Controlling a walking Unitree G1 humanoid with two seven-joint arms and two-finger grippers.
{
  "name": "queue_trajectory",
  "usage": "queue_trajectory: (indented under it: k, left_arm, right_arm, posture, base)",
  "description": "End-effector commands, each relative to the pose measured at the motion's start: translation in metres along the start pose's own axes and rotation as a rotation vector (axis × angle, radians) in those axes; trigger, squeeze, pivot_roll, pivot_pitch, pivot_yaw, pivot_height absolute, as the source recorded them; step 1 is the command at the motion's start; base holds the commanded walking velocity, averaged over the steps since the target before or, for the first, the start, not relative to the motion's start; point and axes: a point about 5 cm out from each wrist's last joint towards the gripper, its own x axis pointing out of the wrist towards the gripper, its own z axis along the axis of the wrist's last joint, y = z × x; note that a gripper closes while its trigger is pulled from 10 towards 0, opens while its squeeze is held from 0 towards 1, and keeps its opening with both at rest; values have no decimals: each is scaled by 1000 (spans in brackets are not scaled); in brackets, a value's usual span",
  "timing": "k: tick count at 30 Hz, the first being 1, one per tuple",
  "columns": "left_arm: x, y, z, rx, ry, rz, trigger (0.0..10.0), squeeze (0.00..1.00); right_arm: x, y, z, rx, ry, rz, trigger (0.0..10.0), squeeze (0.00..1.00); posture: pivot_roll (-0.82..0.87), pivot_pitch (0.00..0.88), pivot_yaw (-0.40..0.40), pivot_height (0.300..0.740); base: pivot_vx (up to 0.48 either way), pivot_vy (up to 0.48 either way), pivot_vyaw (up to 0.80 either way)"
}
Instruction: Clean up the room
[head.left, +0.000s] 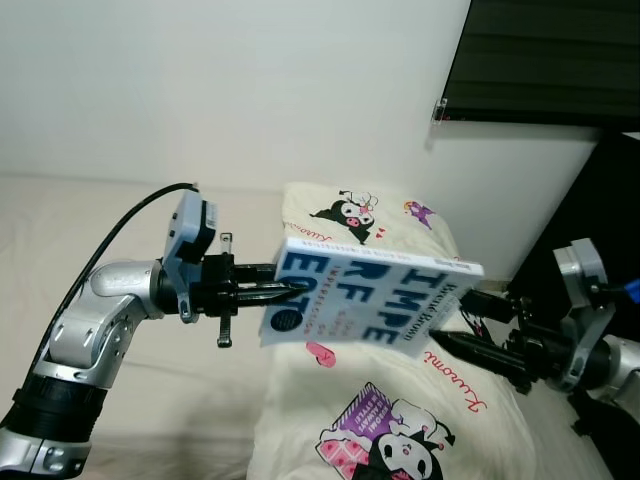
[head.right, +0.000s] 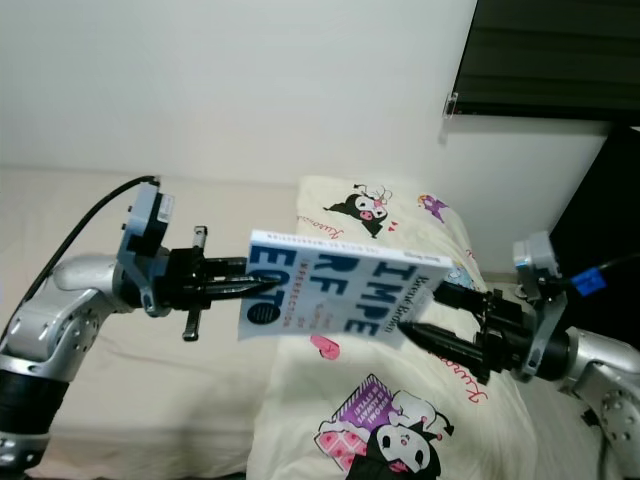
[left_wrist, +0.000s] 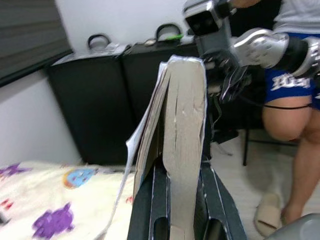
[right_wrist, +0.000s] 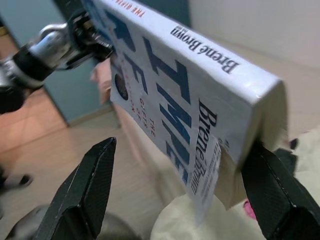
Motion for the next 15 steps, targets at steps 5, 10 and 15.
queue_trajectory:
  k: [5, 10, 15]
  left_arm:
    - [7, -5, 14, 27, -28, -103, 10000, 0]
    - [8, -11, 15, 17, -5, -147, 10000, 0]
    - [6, -12, 14, 17, 14, -142, 10000, 0]
  right_arm:
    - [5, 5, 12, -51, 86, 87, 10000, 0]
    - [7, 7, 29, -111, 120, 139, 10000, 0]
    - [7, 13, 44, -159, 122, 180, 10000, 0]
  posture:
    - [-61, 0, -35, 740]
    - [-57, 0, -39, 740]
    - [-50, 0, -39, 740]
  base:
    - [0, 0, 0]
    - [0, 0, 0]
    - [0, 0, 0]
